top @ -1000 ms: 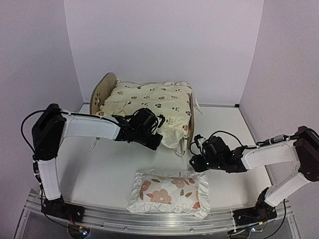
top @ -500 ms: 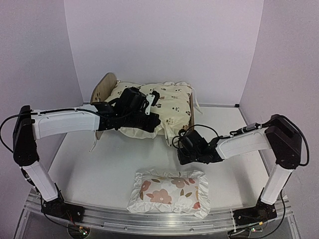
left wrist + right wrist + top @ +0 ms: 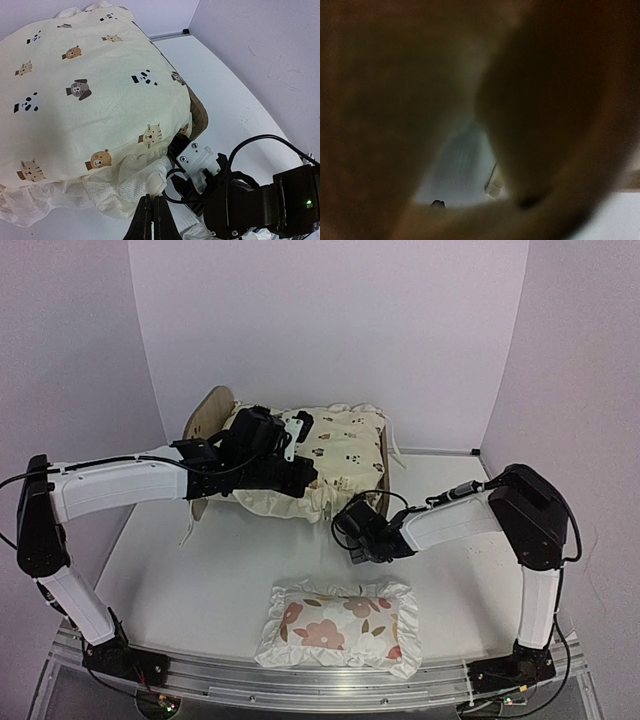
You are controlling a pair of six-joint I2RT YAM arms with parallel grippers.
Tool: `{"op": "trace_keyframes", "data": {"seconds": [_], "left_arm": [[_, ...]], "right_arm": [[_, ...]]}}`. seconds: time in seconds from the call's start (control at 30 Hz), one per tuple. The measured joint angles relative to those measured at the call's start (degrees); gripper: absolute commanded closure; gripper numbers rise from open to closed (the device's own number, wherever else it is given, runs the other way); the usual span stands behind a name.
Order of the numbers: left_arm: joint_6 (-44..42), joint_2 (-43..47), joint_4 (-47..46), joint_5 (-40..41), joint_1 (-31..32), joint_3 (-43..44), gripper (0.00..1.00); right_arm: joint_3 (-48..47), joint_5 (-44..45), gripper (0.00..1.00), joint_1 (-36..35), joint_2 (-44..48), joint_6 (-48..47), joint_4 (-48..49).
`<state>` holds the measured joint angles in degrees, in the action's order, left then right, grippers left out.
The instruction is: Set up the pet bed
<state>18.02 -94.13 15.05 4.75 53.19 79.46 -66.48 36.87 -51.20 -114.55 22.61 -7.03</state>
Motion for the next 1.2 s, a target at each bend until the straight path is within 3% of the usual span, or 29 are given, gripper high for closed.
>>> {"op": "trace_keyframes", "data": {"seconds": [0.3, 0.97, 1.2], "left_arm": [[0.0, 0.1, 0.0, 0.1, 0.0, -0.1, 1.00], [0.0, 0.4, 0.1, 0.1, 0.0, -0.1, 1.00], [0.0, 0.4, 0.1, -0.1, 0.0, -0.1, 1.00]], "right_arm": [[-1.5, 3.2, 0.62, 0.1, -1.8, 0.4, -0.1], [0.9, -2.5, 0.64, 4.3, -1.8, 8.1, 7.5], [5.9, -2.6, 0.65, 4.5, -1.0, 10.4, 11.9]]}}
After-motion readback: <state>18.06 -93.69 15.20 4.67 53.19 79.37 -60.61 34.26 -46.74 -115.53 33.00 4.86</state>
